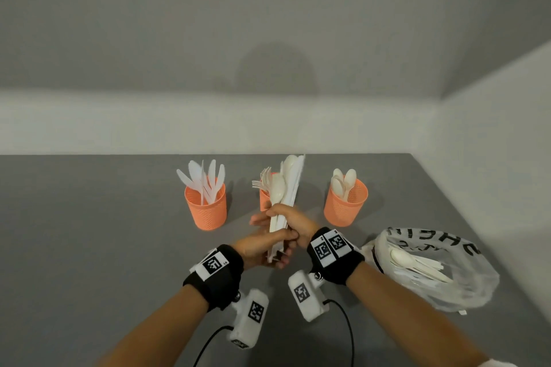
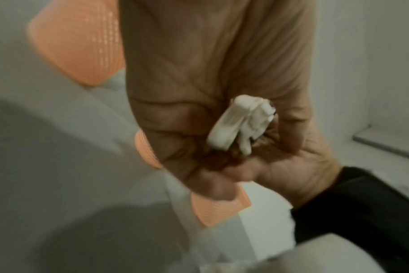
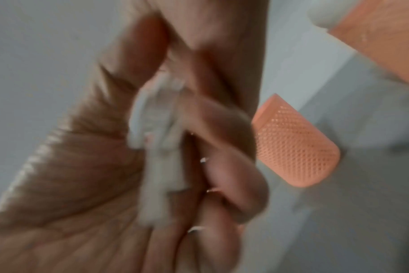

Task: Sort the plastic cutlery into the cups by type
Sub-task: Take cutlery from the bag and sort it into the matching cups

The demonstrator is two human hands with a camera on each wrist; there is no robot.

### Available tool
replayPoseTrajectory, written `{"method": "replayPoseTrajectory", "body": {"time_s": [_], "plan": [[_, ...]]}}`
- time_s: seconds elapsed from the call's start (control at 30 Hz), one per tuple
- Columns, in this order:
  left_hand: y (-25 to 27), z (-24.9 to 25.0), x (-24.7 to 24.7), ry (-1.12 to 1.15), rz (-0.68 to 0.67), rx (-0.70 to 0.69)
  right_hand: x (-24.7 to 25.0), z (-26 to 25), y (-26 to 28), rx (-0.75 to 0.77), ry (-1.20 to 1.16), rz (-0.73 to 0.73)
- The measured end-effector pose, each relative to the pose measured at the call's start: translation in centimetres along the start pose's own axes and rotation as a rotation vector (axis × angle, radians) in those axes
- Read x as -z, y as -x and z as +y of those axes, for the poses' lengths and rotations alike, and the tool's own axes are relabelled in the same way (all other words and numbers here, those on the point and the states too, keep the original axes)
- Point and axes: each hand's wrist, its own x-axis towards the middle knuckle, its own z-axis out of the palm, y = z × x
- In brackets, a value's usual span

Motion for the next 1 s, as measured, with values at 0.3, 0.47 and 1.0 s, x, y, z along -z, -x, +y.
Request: {"method": "replayPoseTrajectory", "body": {"time_s": [0.3, 0.47, 1.0], "plan": [[-0.6, 2.2, 2.8, -0.113, 0.532, -0.363, 1.7, 1.8, -2.0, 0.267, 0.604, 0.505], [-1.4, 3.5, 2.5, -0.141, 0.624, -0.463, 0.4, 2.9, -2.4, 0.287, 0.645, 0.467], [-2.0, 3.0, 4.5, 0.087, 0.590, -0.361, 0.5, 3.2, -2.3, 0.310, 0.365, 0.207]]}}
